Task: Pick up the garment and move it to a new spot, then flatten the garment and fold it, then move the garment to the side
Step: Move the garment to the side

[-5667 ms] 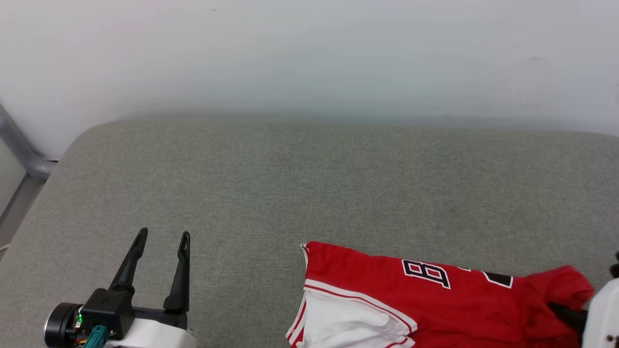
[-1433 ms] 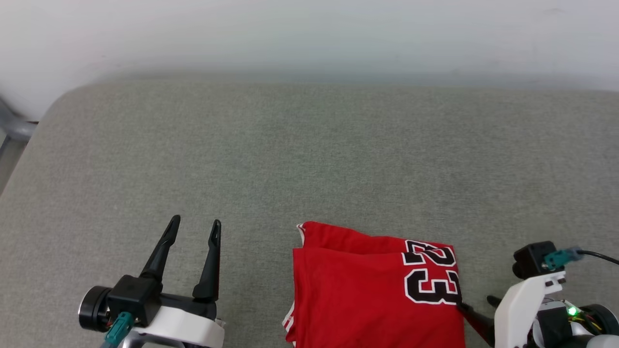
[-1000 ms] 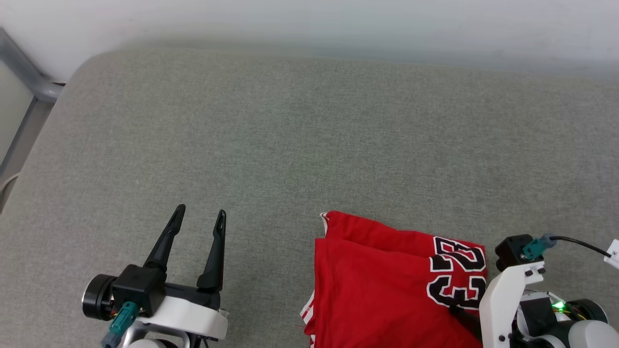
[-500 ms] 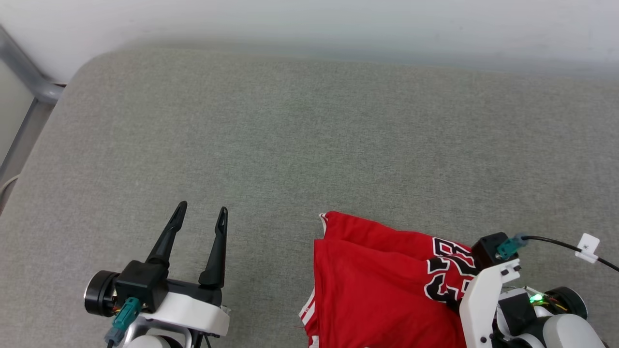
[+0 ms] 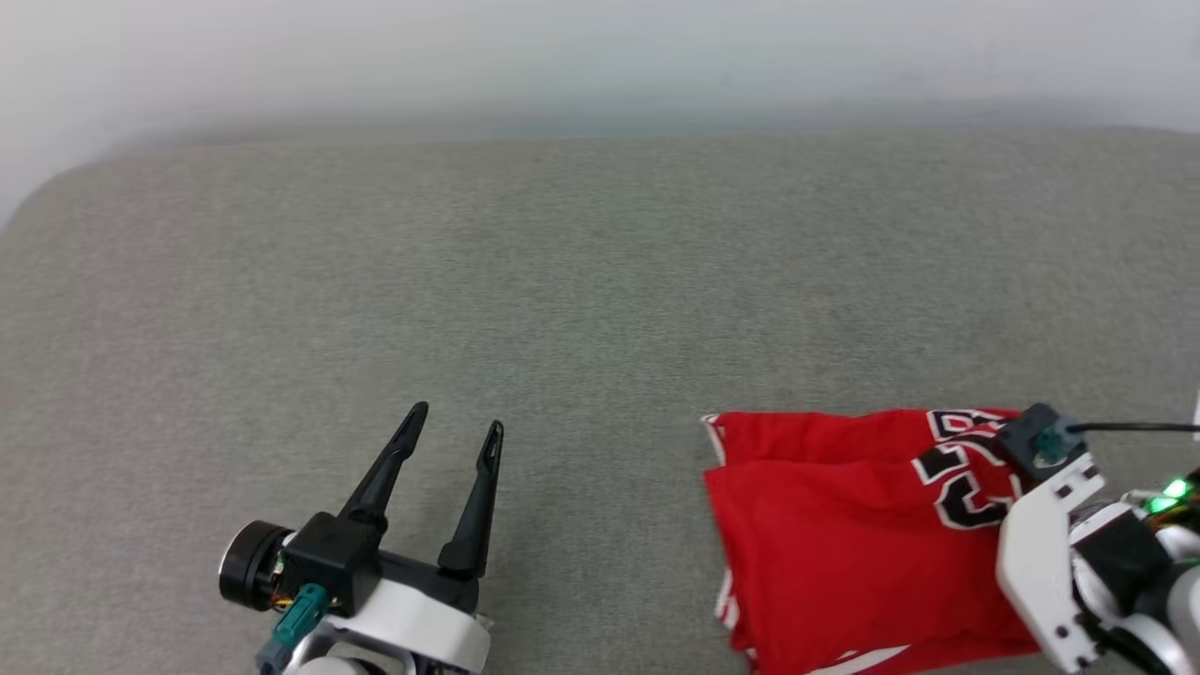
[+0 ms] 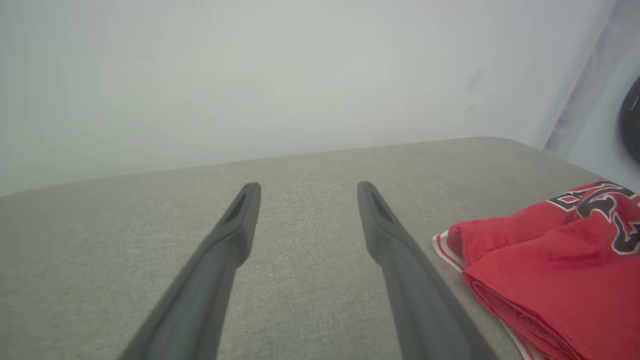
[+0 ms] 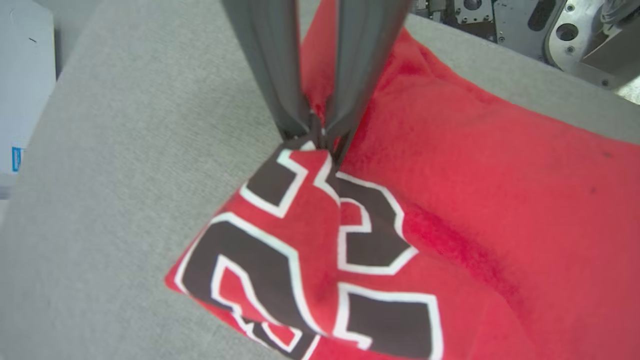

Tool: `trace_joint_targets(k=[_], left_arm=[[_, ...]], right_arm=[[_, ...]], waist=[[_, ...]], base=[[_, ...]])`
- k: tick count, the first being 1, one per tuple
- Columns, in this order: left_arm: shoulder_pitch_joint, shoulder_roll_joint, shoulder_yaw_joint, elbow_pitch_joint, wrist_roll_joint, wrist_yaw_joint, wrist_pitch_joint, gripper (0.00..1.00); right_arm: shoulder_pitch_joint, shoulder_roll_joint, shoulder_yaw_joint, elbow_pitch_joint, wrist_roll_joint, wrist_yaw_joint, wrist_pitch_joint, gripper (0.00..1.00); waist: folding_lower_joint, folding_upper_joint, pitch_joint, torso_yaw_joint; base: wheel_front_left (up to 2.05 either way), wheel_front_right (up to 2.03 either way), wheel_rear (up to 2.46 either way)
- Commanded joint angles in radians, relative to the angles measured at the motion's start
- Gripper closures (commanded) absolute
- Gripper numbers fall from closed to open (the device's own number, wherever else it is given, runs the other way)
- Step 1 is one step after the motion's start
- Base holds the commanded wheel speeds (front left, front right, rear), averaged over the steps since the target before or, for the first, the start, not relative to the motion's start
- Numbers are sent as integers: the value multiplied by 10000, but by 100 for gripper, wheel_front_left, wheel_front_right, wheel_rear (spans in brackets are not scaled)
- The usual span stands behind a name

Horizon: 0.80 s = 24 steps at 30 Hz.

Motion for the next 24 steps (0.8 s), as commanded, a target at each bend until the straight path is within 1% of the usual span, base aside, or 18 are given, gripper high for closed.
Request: trace_joint_targets(k=[1,4,8,10,12,14,17,24], left_arm=[[-150,18,-45,-41,-13,5,-21,0],[-403,36,-375,-109,95,5,-21,0],[-849,93,-836,-280,224,5,-21,0],[-1149,169,-1043,-414,275,5,-21,0],[-1483,282,-1302,-514,368,5,-21,0],[-1834,394,-1526,-660,441,5,-21,0],[-2401,616,-1826,-895,516,5,-21,0],[-3533,1202,-2265,-1551,645,5,-21,0]], right_arm=[[-196,-307,47,-103,115,-16,40,100],[-430,-1186,69,-202,63,-17,43,100],[-741,-2098,-286,25,20,-16,-238,100],[-959,-2475,-519,275,-112,-17,-546,100],[-1153,-2703,-852,677,-266,-17,-909,100],[-1380,-2563,-1410,1163,-154,-16,-1300,100],[-1721,-2720,-2086,1910,-454,-17,-1965,100],[-2602,-2229,-3896,3946,-876,-17,-3542,100]], waist=[[-1,0,147,-406],[-1,0,461,-786],[-1,0,1052,-1247],[-1,0,1448,-1481],[-1,0,1866,-1687],[-1,0,2312,-1880],[-1,0,2981,-2093],[-1,0,4359,-2345]], base=[[0,0,0],[0,0,0],[0,0,0],[0,0,0],[0,0,0],[0,0,0],[0,0,0],[0,0,0]])
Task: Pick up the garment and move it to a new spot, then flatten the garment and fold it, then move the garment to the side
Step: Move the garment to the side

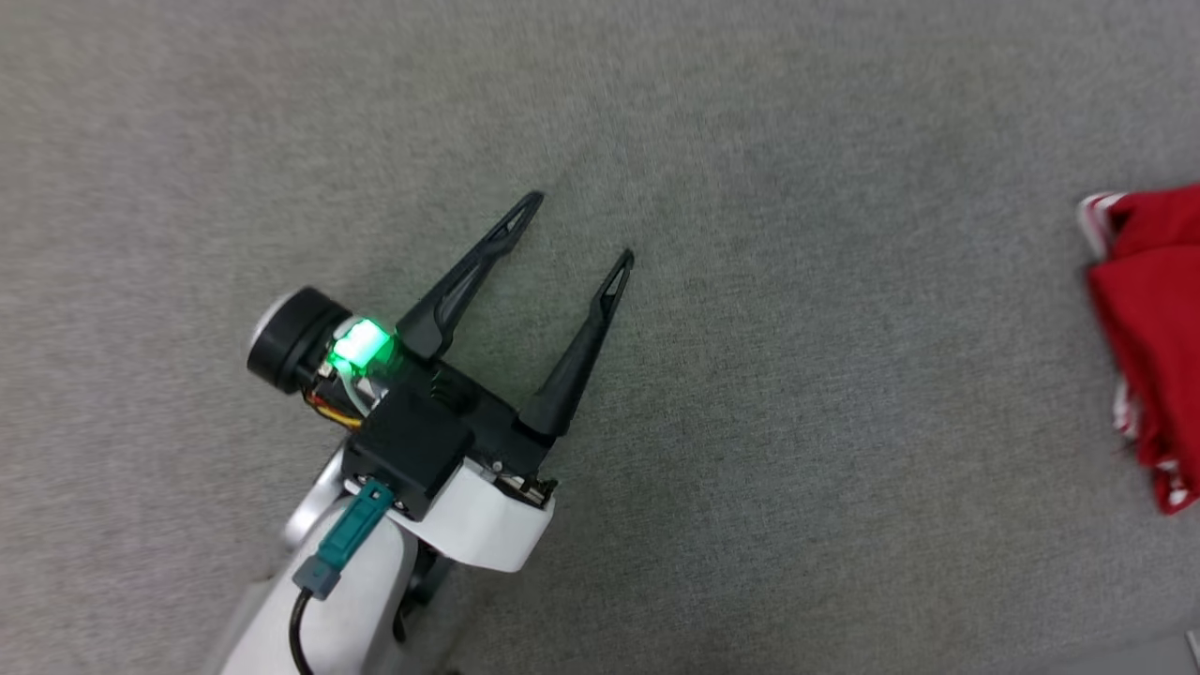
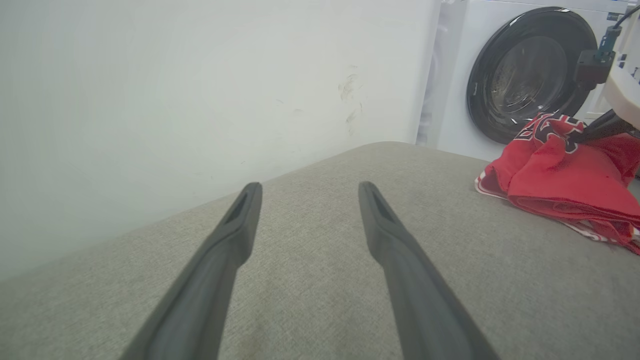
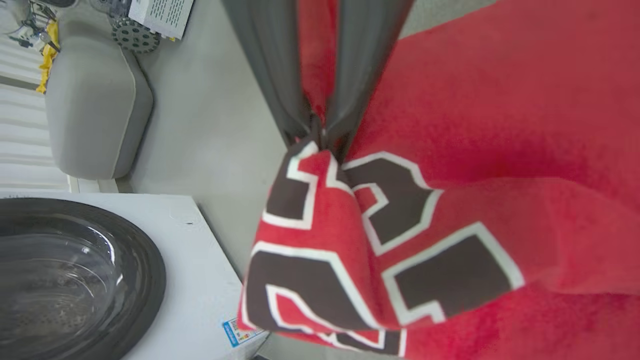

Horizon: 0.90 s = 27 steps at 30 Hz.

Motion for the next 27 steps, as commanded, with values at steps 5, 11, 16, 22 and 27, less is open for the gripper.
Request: trace_joint_targets(k=[5,11,16,22,27], left_arm=[[-668,372,-165,-610,97,5,-21,0],[-949,495,-324,-1251,142,5,26,0],[-995,550,-347,-1518,79,14,114,0],[-762,455,-291,-1144,-57,179,57,0],[-427,421,33,-476,-254,451,-10,0]], right_arm=[[-844,234,-922,1410,-480,-21,-1063,100],[-1539,92,-1570,2618,-1229,-21,-2073,100],[-2016,239,-1792,3340,-1575,-21,-2430,58],[-2304,479,-1839,3536,-1916,-19,-2892,0],[-2307,603,-1669,3139,-1913,-19,-3000,0]], waist=[[-2,0,1337,-199],[-2,0,1760,-49],[-2,0,1843,32],[-2,0,1389,155],[-2,0,553,220]], base=[[0,0,0],[0,0,0],[0,0,0],[0,0,0],[0,0,0]])
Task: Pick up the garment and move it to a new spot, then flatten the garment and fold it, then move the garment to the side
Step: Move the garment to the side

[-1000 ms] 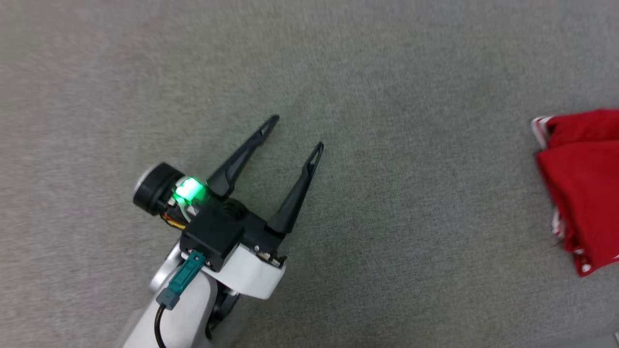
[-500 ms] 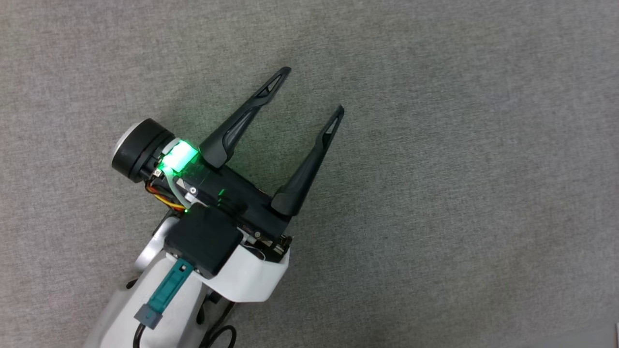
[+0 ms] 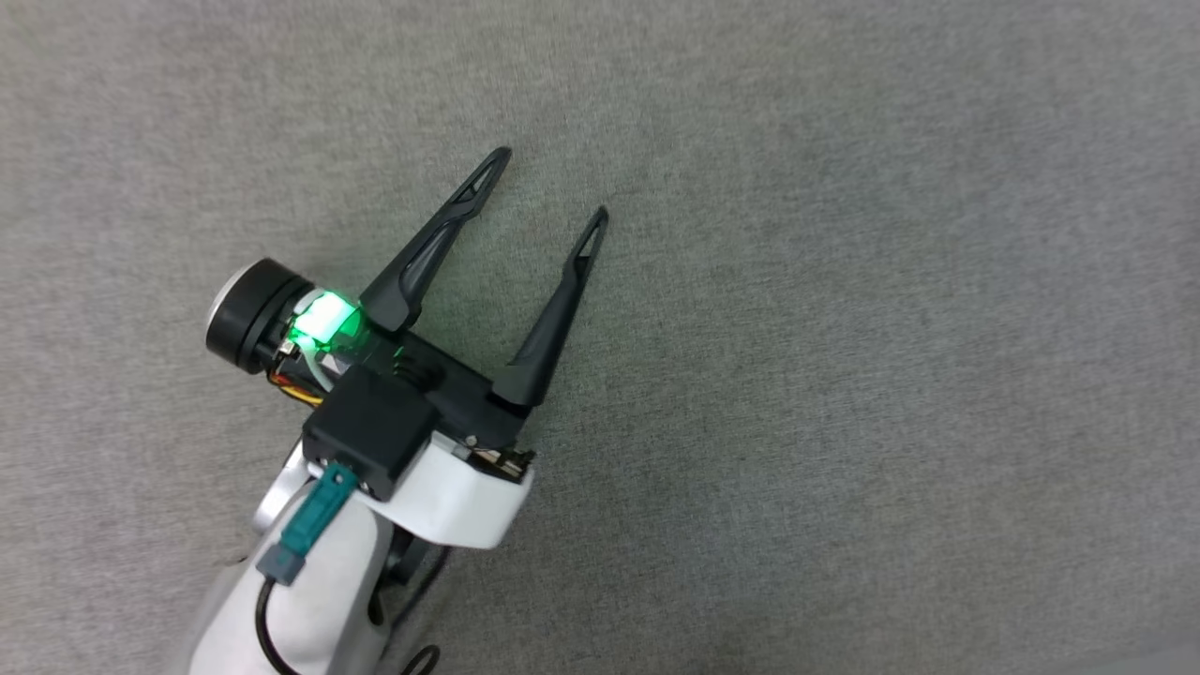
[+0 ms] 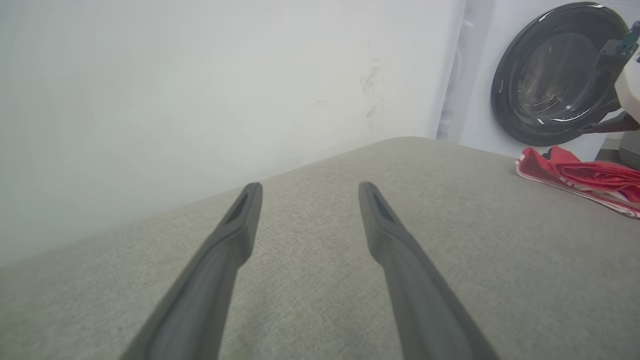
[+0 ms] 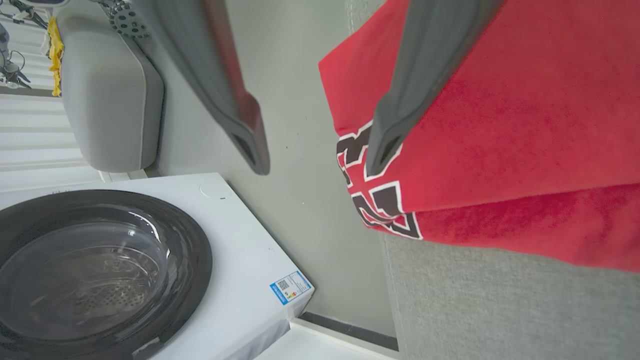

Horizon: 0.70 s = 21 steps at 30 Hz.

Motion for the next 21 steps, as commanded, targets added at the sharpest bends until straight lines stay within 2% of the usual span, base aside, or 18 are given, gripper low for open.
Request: trace_joint_targets(k=[1,6,15,21], left_arm=[[222,-34,162,225,-86,121,-57,0],[819,-223,830,450,-442,415,-72,0],[2399,-571,2125,870,-786,779,-54,0],[3267,-879,2610,1201,-859,705,-55,0]], right_arm=[[-82,110,104,-274,67,-19,-79,0],[167,458,512,-1586,486,-19,-421,0],[1541,2409,1111,-4641,1640,-19,-978,0],[2886,3714,1543,-5952,2297,-18,-1705,0]], waist=[[0,0,-680,84],[0,0,-1833,202],[0,0,-3802,626],[0,0,-4689,1023]], base=[[0,0,0],[0,0,0],[0,0,0],[0,0,0]])
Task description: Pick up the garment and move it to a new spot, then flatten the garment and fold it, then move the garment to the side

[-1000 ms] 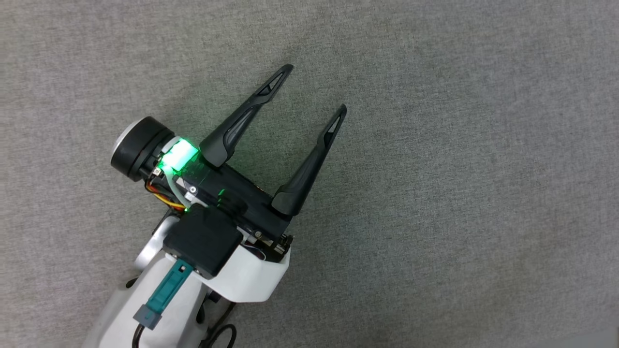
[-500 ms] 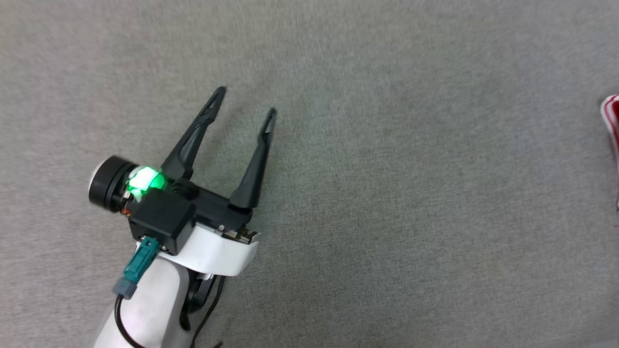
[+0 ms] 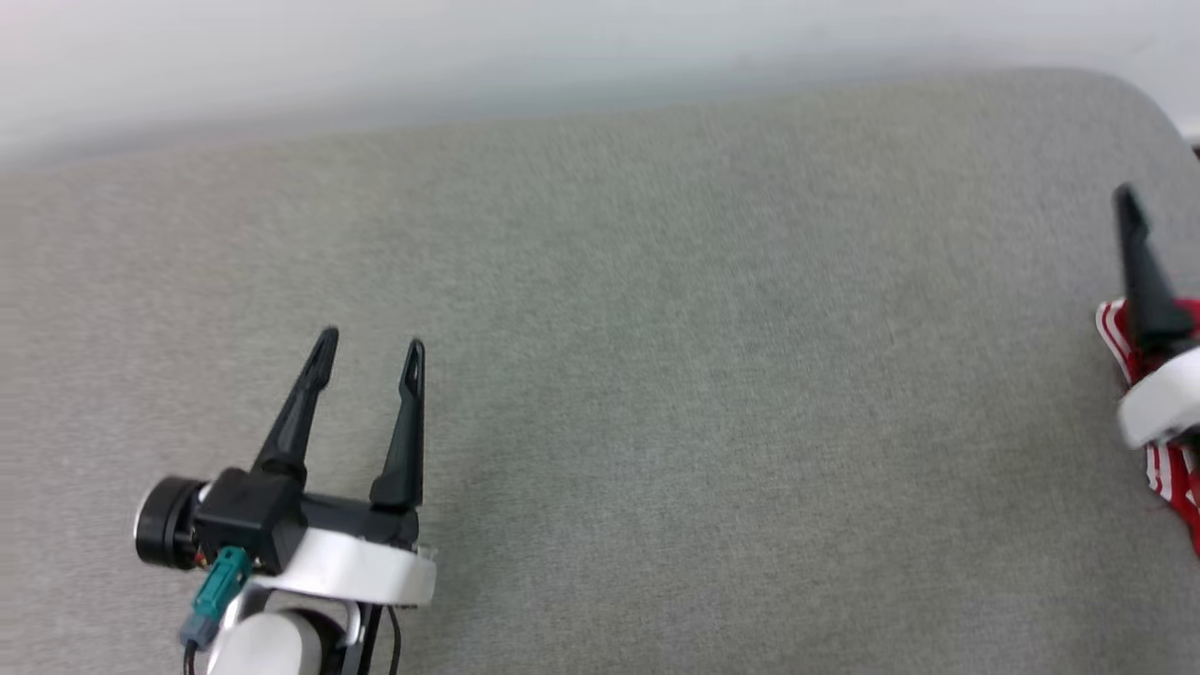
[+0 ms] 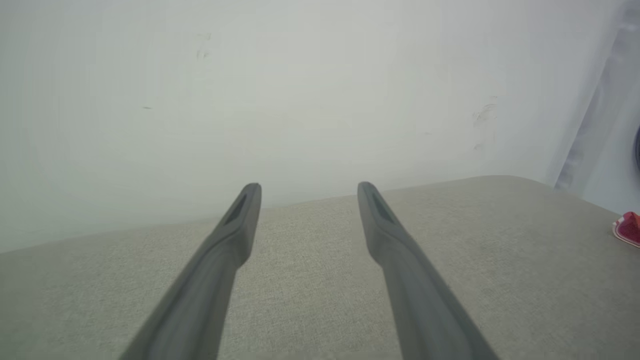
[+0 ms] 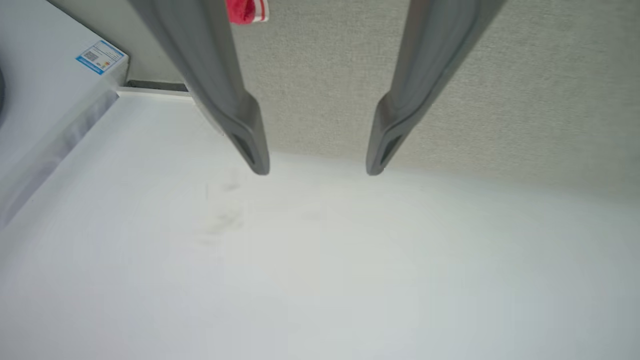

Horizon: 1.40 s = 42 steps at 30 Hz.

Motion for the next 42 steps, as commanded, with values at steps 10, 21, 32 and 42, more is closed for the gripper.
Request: trace_joint_targets(k=[10,21,32,42], left_arm=[[1105,-554,566,463,83,-241,-20,0],[1571,-920,1135,699,373,-634,-20,0],[1679,-1179,1465,835,412,-928,-20,0],[1617,-1256,1599,826,480,-1071,-20,0]], right_arm=[[2213,1670,422,-500,408,-13,-1649,0],[3278,2407,1107,383,368,-13,-3045,0],[3255,2601,1207,778,300,-13,-3380,0],[3262,2665,1193,679,405,-13,-3499,0]], waist=[[3,0,-1282,898],[3,0,-1542,1106],[3,0,-1588,1082],[3,0,-1576,994]], base=[[0,0,0],[0,0,0],[0,0,0],[0,0,0]])
